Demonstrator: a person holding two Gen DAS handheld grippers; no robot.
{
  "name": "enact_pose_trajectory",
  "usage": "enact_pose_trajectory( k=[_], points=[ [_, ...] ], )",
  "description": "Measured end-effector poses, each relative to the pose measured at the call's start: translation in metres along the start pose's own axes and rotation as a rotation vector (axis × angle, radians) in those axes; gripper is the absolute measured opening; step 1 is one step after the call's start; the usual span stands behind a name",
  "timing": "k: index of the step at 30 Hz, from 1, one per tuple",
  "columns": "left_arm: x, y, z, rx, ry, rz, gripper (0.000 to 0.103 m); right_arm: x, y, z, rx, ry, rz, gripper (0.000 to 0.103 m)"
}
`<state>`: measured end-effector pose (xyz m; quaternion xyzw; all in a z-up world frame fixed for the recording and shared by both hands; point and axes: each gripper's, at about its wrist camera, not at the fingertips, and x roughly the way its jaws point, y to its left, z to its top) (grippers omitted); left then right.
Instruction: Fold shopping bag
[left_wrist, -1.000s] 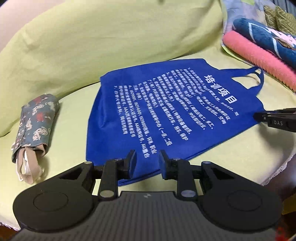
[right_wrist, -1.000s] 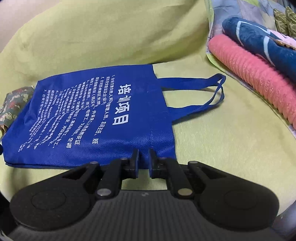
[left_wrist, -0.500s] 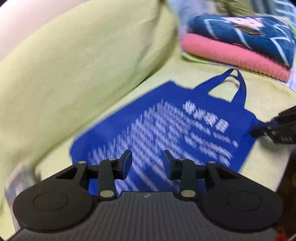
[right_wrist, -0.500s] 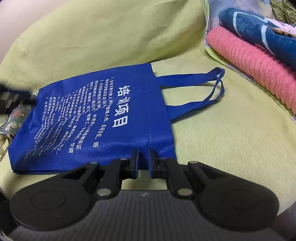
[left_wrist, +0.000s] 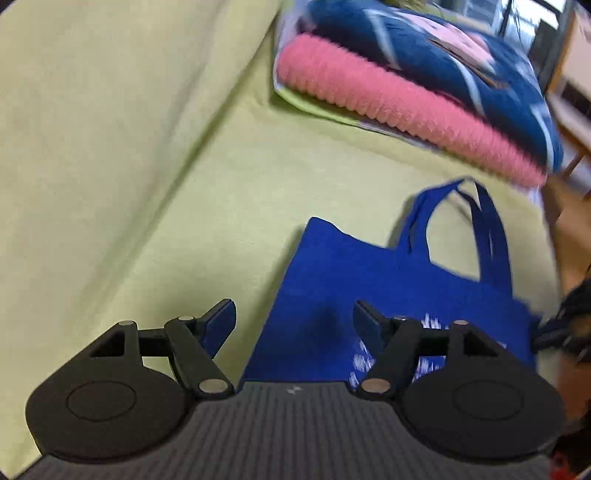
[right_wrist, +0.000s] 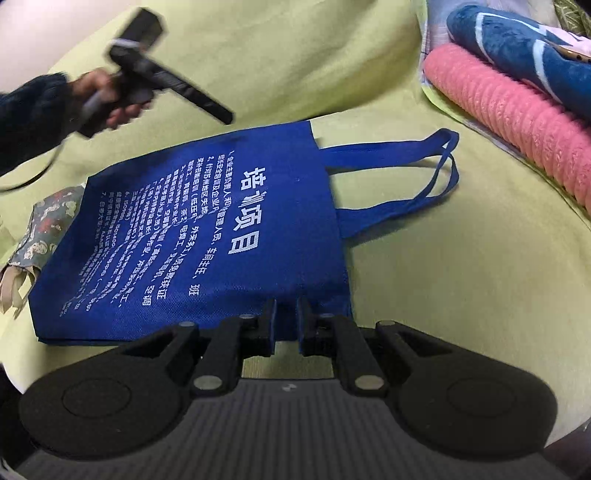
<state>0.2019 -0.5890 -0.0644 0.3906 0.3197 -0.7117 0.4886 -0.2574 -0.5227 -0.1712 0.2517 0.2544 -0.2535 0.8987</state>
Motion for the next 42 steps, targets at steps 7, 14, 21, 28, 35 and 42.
enact_pose_trajectory(
  k=[7,14,21,28,35,42],
  points=[
    [0.058,0.045,-0.009,-0.191,0.094,-0.261,0.067,0.002,-0.004,0.006,0.003,0.032,0.019,0.008],
    [0.023,0.008,-0.01,0.007,0.002,-0.181,0.006,0.002,-0.001,0.002,0.002,0.015,0.001,0.008],
    [-0.043,-0.131,-0.033,0.453,-0.208,0.183,0.003,0.002,0.005,-0.002,-0.01,-0.005,-0.029,0.008],
    [-0.015,-0.285,-0.114,0.71,-0.235,0.354,0.006,0.0,0.003,-0.007,0.027,-0.043,-0.028,0.008],
    [0.034,-0.322,-0.154,0.647,-0.182,0.434,0.004,-0.003,-0.011,-0.013,0.077,-0.082,0.027,0.008],
    [0.042,-0.33,-0.165,0.613,-0.201,0.475,0.0,-0.009,-0.017,-0.014,0.133,-0.067,0.062,0.015]
  ],
)
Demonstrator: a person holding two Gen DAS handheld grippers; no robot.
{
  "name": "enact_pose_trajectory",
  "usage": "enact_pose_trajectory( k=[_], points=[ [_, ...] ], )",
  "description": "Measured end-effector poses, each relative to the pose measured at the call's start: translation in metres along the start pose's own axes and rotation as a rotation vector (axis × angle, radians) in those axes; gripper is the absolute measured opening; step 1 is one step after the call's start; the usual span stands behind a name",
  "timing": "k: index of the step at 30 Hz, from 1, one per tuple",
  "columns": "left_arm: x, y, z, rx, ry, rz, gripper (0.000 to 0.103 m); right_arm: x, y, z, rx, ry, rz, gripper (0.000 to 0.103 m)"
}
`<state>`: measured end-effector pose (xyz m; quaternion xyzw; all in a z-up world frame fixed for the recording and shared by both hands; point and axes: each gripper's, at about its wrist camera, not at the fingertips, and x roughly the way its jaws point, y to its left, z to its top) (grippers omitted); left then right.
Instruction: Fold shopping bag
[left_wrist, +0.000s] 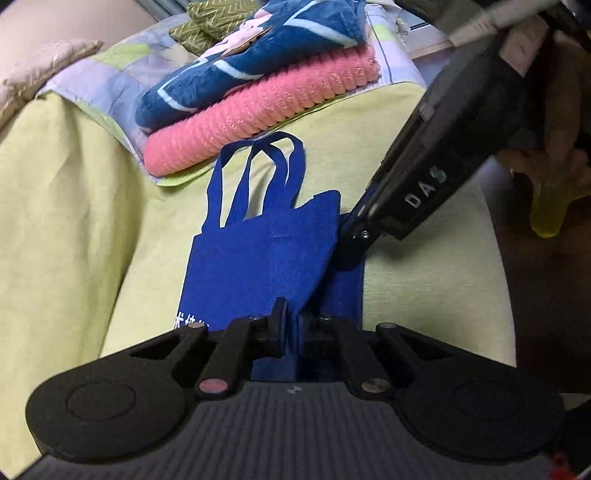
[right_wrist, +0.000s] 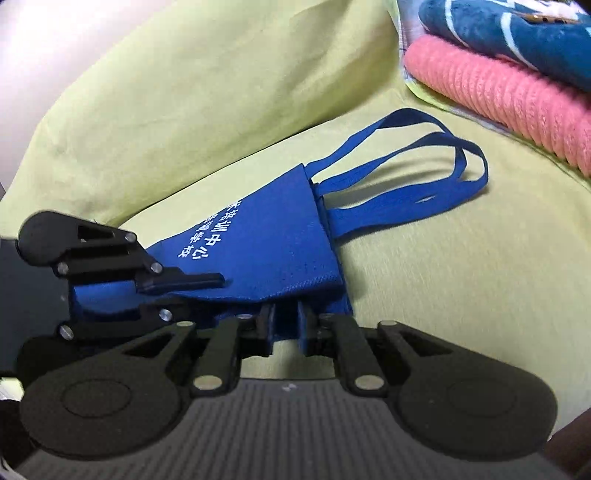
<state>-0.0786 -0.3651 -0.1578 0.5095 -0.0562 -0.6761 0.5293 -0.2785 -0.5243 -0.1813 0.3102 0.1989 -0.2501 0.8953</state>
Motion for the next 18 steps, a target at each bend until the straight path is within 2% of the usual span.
enact_pose_trajectory(
  k=[2,6,8,10,13,16,18],
  points=[
    [0.004,-0.01,-0.001,0.041,0.002,0.017,0.0,-0.009,0.002,-0.002,0.007,0.012,-0.002,0.026],
    [0.008,-0.021,-0.005,0.079,-0.01,0.048,0.0,-0.037,0.015,-0.003,-0.054,-0.047,-0.101,0.028],
    [0.009,-0.021,-0.006,0.064,-0.016,0.052,0.0,-0.048,0.021,0.0,-0.069,-0.113,-0.132,0.026],
    [0.01,-0.025,-0.006,0.078,-0.02,0.067,0.0,-0.047,0.025,0.004,-0.079,-0.14,-0.117,0.022],
    [0.011,-0.035,-0.007,0.131,-0.023,0.104,0.0,-0.029,0.03,0.003,-0.112,-0.129,-0.128,0.015],
    [0.01,-0.041,-0.011,0.15,-0.034,0.127,0.0,-0.011,0.025,-0.004,-0.074,-0.076,-0.191,0.01],
    [0.008,-0.045,-0.014,0.162,-0.046,0.141,0.0,-0.007,0.018,-0.007,-0.05,-0.068,-0.216,0.0]
  ],
)
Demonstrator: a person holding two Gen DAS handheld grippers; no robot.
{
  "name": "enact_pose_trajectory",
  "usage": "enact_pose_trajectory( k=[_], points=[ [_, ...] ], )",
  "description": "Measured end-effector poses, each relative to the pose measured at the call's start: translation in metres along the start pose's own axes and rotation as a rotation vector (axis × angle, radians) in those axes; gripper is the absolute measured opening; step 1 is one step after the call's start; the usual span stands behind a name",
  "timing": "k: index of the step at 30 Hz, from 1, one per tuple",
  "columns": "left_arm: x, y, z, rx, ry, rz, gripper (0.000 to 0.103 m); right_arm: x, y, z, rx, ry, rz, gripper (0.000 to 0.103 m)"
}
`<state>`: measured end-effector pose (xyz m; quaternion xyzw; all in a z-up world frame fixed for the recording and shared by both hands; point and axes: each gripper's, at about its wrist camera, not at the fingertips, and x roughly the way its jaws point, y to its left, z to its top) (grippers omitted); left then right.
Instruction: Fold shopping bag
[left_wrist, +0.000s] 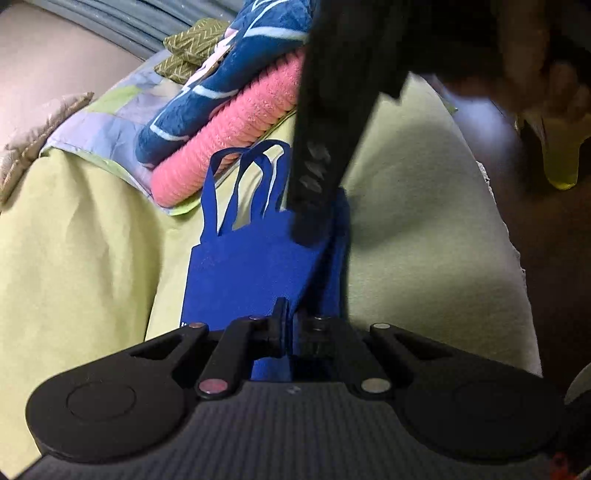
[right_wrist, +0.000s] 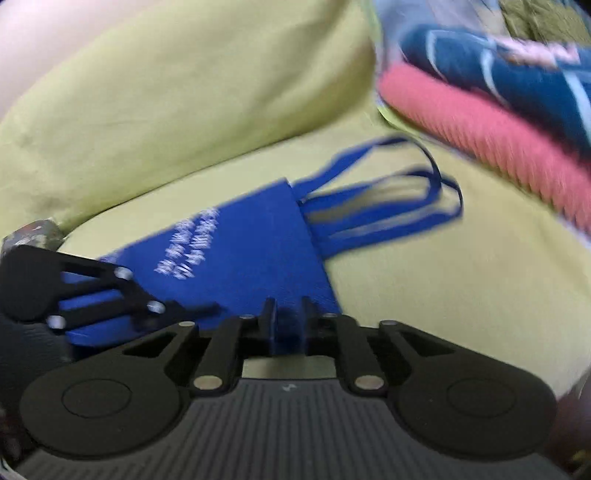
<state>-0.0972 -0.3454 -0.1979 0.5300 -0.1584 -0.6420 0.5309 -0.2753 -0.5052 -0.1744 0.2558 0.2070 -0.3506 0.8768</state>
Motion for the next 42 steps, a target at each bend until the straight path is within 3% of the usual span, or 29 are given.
enact_pose_trajectory(
  k=[2,4,7,9,11,14,17,19,24,27,30,33,37,40,42],
  points=[
    [-0.005,-0.002,-0.001,0.009,0.0,0.0,0.0,0.001,-0.003,0.002,0.0,0.016,0.004,0.0],
    [-0.018,0.007,0.002,-0.07,0.011,-0.054,0.005,0.001,-0.005,0.005,-0.011,0.034,0.016,0.0],
    [-0.053,0.042,-0.004,-0.346,-0.009,-0.186,0.017,0.001,-0.002,0.002,-0.048,0.025,0.006,0.0],
    [-0.078,0.067,-0.015,-0.55,-0.045,-0.237,0.017,0.002,0.0,-0.002,-0.051,0.013,0.0,0.0],
    [-0.086,0.085,-0.024,-0.69,-0.043,-0.199,0.017,0.001,0.004,-0.004,-0.065,0.005,-0.013,0.0],
    [-0.066,0.095,-0.028,-0.775,0.048,-0.112,0.016,-0.004,0.014,-0.008,-0.112,-0.004,-0.051,0.0],
    [-0.031,0.088,-0.034,-0.813,0.227,-0.043,0.016,-0.006,0.021,-0.01,-0.153,-0.003,-0.08,0.0],
    [-0.025,0.08,-0.048,-0.839,0.304,0.002,0.017,-0.006,0.022,-0.009,-0.151,0.003,-0.086,0.0],
    [-0.062,0.064,-0.099,-0.755,0.42,0.173,0.017,-0.007,0.021,-0.009,-0.148,0.002,-0.094,0.0],
    [-0.077,0.059,-0.135,-0.683,0.542,0.301,0.014,-0.006,0.023,-0.009,-0.162,0.003,-0.101,0.0],
    [-0.086,0.061,-0.148,-0.697,0.519,0.3,0.013,-0.006,0.024,-0.01,-0.17,0.003,-0.108,0.0],
    [-0.087,0.053,-0.131,-0.576,0.517,0.335,0.014,-0.006,0.026,-0.011,-0.179,0.003,-0.117,0.0],
    [-0.1,0.066,-0.104,-0.633,0.381,0.34,0.02,-0.005,0.03,-0.011,-0.198,0.006,-0.128,0.0],
    [-0.08,0.083,-0.111,-0.596,0.448,0.42,0.021,-0.005,0.031,-0.011,-0.2,0.007,-0.129,0.0],
    [-0.062,0.098,-0.134,-0.642,0.569,0.401,0.018,-0.005,0.029,-0.01,-0.197,0.008,-0.124,0.0]
  ],
)
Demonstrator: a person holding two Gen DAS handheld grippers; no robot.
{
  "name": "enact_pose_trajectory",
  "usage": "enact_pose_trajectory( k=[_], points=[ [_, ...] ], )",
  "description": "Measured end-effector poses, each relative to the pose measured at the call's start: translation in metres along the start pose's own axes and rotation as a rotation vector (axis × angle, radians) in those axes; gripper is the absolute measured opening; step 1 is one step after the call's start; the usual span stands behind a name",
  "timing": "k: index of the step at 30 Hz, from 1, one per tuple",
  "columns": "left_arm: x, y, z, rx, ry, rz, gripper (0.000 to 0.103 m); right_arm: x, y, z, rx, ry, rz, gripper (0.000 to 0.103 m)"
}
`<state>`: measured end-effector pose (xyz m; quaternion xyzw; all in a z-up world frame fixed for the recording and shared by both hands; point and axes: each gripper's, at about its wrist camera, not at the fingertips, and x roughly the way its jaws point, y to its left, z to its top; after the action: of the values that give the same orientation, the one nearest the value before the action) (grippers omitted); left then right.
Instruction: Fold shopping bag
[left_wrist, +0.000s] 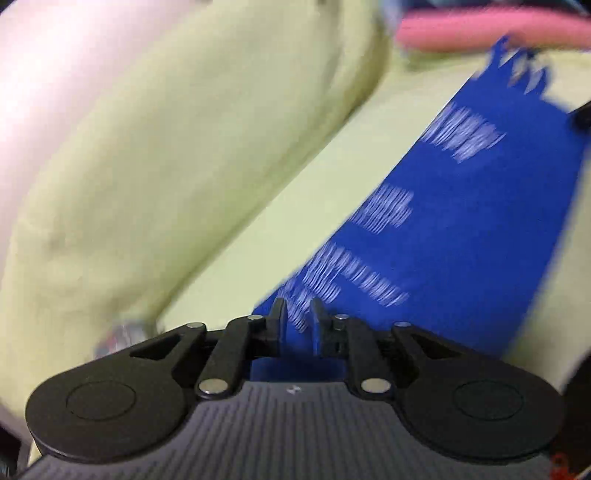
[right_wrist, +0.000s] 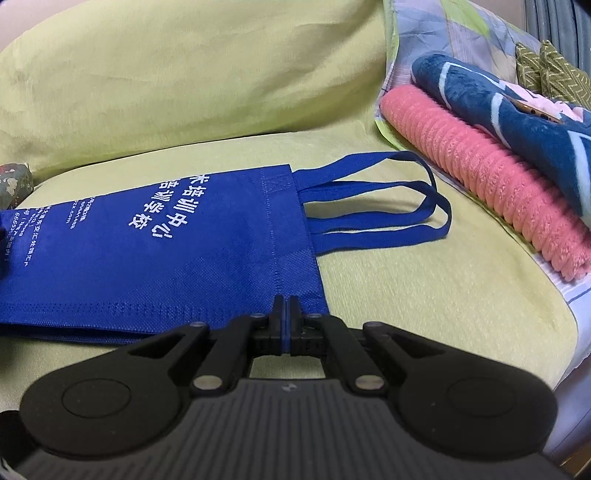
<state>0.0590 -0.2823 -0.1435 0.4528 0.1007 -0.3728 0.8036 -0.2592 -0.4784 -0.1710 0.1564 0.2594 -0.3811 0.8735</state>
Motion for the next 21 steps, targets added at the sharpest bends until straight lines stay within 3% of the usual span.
enact_pose_trajectory(
  k=[2,5,8,10,13,17,21],
  points=[
    [0.02,0.006,-0.007,-0.005,0.077,0.001,0.022,0.0,-0.001,0.001,0.005,0.003,0.006,0.0],
    [0.02,0.013,-0.012,-0.025,0.051,-0.022,0.022,0.0,-0.001,0.0,0.006,0.001,0.01,0.0],
    [-0.013,0.026,-0.007,-0.061,-0.037,0.002,0.021,0.0,-0.002,0.0,0.011,0.001,0.014,0.0],
    [-0.046,0.043,-0.01,-0.141,-0.113,-0.052,0.022,0.0,-0.003,0.001,0.012,0.001,0.017,0.0],
    [-0.086,0.041,-0.022,-0.171,-0.158,-0.132,0.02,0.001,-0.003,0.001,0.017,0.0,0.018,0.0],
    [-0.094,0.023,-0.031,-0.13,-0.133,-0.182,0.021,0.0,-0.001,0.001,0.013,-0.005,0.012,0.0],
    [-0.079,0.017,-0.027,-0.124,-0.111,-0.171,0.021,0.001,-0.001,0.002,0.008,0.002,0.009,0.0]
  ],
)
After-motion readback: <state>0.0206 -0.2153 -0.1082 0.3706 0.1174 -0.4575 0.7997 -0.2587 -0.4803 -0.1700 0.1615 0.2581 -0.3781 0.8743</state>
